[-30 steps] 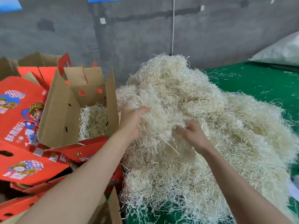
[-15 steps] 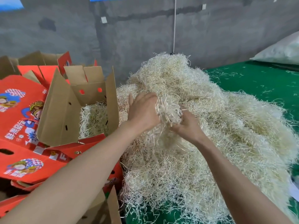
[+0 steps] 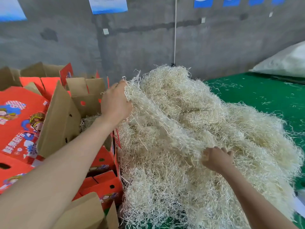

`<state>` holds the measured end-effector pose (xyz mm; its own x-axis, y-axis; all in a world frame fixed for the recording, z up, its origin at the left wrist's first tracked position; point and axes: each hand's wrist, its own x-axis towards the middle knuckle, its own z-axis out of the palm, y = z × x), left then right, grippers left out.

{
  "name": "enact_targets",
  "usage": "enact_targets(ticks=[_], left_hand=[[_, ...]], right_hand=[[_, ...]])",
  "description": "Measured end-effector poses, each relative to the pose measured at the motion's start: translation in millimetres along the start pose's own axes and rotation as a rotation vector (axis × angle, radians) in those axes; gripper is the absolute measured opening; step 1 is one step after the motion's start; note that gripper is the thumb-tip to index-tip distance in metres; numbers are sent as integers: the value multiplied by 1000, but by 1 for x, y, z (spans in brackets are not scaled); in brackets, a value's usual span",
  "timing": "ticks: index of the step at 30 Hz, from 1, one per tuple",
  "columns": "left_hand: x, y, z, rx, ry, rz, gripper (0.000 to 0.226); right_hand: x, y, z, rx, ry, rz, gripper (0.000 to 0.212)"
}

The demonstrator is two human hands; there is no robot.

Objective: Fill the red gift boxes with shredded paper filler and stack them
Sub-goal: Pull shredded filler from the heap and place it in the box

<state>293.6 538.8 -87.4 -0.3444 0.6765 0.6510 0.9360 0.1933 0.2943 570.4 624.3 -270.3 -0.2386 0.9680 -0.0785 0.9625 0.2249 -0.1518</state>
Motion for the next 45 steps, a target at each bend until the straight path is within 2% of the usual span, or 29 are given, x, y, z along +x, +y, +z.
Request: enact_targets(ticks=[2, 4, 6, 8, 11, 12, 14, 16, 17, 19, 21, 22, 24, 26, 27, 28, 30, 31, 32, 34, 35, 36, 37, 39, 41, 43, 44, 45], left_hand=[[0, 7, 1, -65, -58, -7, 50], [-10, 16, 10, -146, -125, -25, 53], [-18, 20, 15, -232, -126, -62, 55], [-19, 19, 12, -330, -78, -91, 58], [-20, 24, 6, -515, -81, -133, 52], [-19, 26, 3, -611, -84, -167, 45], [-11, 28, -5, -811, -23, -312, 39], [3, 24, -14, -955, 104, -463, 38], [8, 21, -16, -945, 130, -463, 37], [12, 18, -16, -883, 87, -416, 37], [8, 17, -7, -850, -7, -418, 53], [3, 16, -2, -842, -44, -423, 59], [-9, 18, 7, -855, -85, -405, 62], [-19, 23, 12, -775, -133, -337, 63], [-25, 24, 15, -727, -196, -314, 72], [-32, 25, 17, -741, -330, -337, 88], [-45, 35, 16, -943, -680, -487, 122], [-50, 39, 18, -1029, -799, -557, 124], [-54, 43, 19, -1059, -834, -589, 108], [-54, 49, 19, -1015, -664, -620, 63], [-51, 48, 18, -980, -549, -654, 62], [-46, 42, 19, -969, -460, -698, 71], [-41, 35, 20, -976, -410, -724, 77], [-34, 27, 11, -1037, -355, -735, 62], [-33, 21, 5, -1061, -346, -687, 52], [-31, 23, 0, -1078, -347, -646, 58], [-31, 27, -3, -1122, -400, -656, 64], [-29, 29, -3, -1202, -478, -671, 72]], right_hand=[[2, -12, -19, 224, -15, -89, 45], [2, -31, -51, 411, 80, -215, 53], [-3, -44, -82, 566, 120, -305, 55], [-9, -47, -99, 723, 28, -395, 60], [-17, -62, -95, 798, -247, -476, 69], [-18, -69, -85, 776, -317, -480, 59], [-18, -80, -58, 584, -367, -469, 25], [-17, -77, -26, 429, -334, -412, 15], [-16, -73, -15, 494, -319, -348, 15], [-15, -66, -14, 785, -261, -254, 21], [-14, -64, -32, 1119, -253, -295, 44], [-14, -66, -42, 1312, -314, -372, 54], [-17, -70, -57, 1705, -560, -508, 75], [-21, -79, -68, 1910, -642, -493, 82], [-21, -86, -70, 1926, -566, -420, 81], [-24, -94, -73, 1884, -428, -333, 75], [-32, -111, -75, 1682, -86, -238, 46], [-38, -119, -77, 1595, 7, -275, 33], [-46, -126, -78, 1519, 41, -371, 26], [-60, -133, -76, 1375, -88, -626, 31], [-61, -131, -76, 1320, -174, -709, 42], [-60, -124, -78, 1315, -217, -738, 52], [-54, -115, -82, 1360, -196, -711, 60], [-36, -96, -93, 1521, -23, -536, 67], [-20, -81, -101, 1522, 55, -437, 87], [-10, -83, -100, 1437, -136, -504, 110], [-10, -88, -95, 1378, -283, -527, 111], [-10, -96, -88, 1292, -393, -524, 102]])
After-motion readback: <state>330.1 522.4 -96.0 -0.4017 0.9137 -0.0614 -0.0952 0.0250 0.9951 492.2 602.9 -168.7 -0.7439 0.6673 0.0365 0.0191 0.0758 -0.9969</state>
